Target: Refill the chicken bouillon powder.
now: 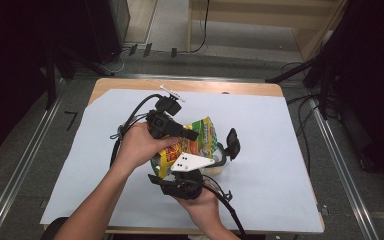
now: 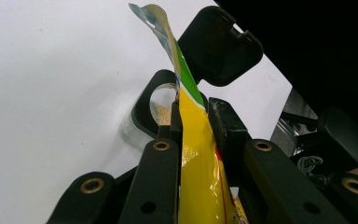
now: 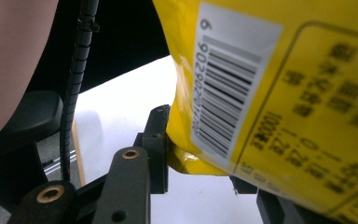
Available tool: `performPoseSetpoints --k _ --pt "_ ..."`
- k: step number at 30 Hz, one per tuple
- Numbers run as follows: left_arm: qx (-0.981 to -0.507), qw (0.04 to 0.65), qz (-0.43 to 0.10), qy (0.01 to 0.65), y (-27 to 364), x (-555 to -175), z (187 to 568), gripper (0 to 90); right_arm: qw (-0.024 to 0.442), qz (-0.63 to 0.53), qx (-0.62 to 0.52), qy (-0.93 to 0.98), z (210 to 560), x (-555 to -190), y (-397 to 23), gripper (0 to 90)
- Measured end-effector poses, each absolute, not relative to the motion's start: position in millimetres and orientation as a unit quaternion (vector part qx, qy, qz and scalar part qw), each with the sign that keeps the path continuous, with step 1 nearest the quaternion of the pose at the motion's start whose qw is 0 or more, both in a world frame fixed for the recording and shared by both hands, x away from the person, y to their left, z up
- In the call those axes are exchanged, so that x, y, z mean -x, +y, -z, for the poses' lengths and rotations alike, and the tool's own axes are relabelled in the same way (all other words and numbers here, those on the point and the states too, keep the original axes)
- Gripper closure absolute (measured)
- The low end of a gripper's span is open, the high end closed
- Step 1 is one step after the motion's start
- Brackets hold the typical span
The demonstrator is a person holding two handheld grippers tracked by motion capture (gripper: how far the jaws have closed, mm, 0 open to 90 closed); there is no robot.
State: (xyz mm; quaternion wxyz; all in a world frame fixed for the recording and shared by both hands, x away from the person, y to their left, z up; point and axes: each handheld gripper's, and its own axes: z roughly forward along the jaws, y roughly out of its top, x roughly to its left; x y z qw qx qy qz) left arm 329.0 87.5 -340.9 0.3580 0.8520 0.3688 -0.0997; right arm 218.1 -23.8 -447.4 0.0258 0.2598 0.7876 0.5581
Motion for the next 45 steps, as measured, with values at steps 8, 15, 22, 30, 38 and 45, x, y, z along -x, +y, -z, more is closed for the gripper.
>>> performPoseSetpoints --k 8,15,22,30,38,45 --pt "-0.854 0.350 0.110 0.368 86.7 -334.6 340.8 81.3 0.026 -0.557 -0.262 0.788 446.4 -219.6 -23.7 66.1" --pt "-0.850 0.354 0.112 0.374 89.4 -341.6 338.6 81.6 0.025 -0.555 -0.265 0.788 442.7 -226.6 -21.9 66.1" --pt "-0.851 0.355 0.099 0.374 92.1 -342.7 337.5 81.7 0.025 -0.558 -0.263 0.787 444.6 -231.3 -19.0 66.1" --pt "-0.851 0.358 0.094 0.372 93.5 -341.5 336.0 81.8 0.028 -0.557 -0.258 0.789 443.0 -232.1 -16.9 64.4" --pt "-0.853 0.356 0.094 0.369 90.6 -340.0 337.0 81.7 0.029 -0.552 -0.257 0.792 444.0 -229.8 -16.5 67.1" --pt "-0.853 0.357 0.093 0.369 90.0 -339.6 337.5 81.7 0.029 -0.553 -0.258 0.792 444.6 -229.9 -17.0 67.3"
